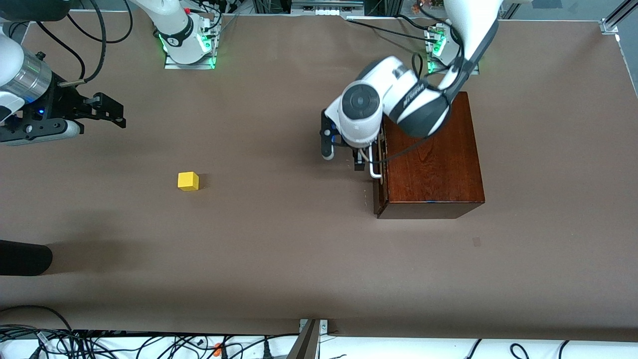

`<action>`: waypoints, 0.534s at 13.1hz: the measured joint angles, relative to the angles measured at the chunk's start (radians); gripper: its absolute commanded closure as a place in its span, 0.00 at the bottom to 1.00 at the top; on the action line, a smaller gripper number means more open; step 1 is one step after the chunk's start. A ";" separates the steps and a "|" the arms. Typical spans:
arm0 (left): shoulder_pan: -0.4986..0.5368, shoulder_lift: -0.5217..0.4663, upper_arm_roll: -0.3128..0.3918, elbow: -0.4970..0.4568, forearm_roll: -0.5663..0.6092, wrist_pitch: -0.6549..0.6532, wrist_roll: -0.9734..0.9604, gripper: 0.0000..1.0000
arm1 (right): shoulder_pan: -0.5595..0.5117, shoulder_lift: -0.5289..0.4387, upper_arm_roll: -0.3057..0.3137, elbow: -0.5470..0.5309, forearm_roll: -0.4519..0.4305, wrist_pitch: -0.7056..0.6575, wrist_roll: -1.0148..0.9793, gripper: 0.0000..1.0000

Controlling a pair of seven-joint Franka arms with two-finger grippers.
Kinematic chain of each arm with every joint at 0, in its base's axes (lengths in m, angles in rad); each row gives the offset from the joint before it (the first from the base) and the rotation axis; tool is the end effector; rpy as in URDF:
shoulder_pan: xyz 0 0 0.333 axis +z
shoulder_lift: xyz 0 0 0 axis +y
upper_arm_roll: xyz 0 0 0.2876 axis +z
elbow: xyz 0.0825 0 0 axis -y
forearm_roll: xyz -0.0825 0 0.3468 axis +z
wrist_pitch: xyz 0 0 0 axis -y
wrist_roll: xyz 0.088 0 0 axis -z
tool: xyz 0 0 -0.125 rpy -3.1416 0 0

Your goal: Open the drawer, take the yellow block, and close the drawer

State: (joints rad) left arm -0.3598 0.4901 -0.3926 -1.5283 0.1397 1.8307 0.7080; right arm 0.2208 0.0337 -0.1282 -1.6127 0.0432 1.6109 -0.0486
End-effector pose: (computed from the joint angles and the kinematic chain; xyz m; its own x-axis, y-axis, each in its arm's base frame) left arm 0.4811 -0.3910 0.3509 0.0867 -0.9932 -0.0781 -0.9859 -0.0968 0.1367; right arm 0.5248 0.0550 0.5459 0.9898 0.1388 -0.0333 0.1375 -0.9897 -0.0404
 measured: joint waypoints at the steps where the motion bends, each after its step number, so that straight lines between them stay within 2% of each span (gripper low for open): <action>1: 0.000 -0.032 -0.001 0.004 0.000 -0.027 -0.071 0.00 | 0.000 0.002 -0.001 0.011 0.000 0.000 0.000 0.00; 4: 0.009 -0.126 0.004 0.029 0.000 -0.126 -0.268 0.00 | -0.003 0.003 -0.004 0.041 -0.001 -0.002 0.001 0.00; 7: 0.078 -0.180 0.031 0.104 0.000 -0.239 -0.332 0.00 | -0.008 0.007 -0.004 0.041 -0.004 -0.003 0.001 0.00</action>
State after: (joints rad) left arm -0.2813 0.3106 -0.3616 -1.4238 0.1395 1.5922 0.3759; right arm 0.2132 0.0404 -0.1324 -1.5713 0.0393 1.6081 -0.0474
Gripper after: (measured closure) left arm 0.000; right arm 0.000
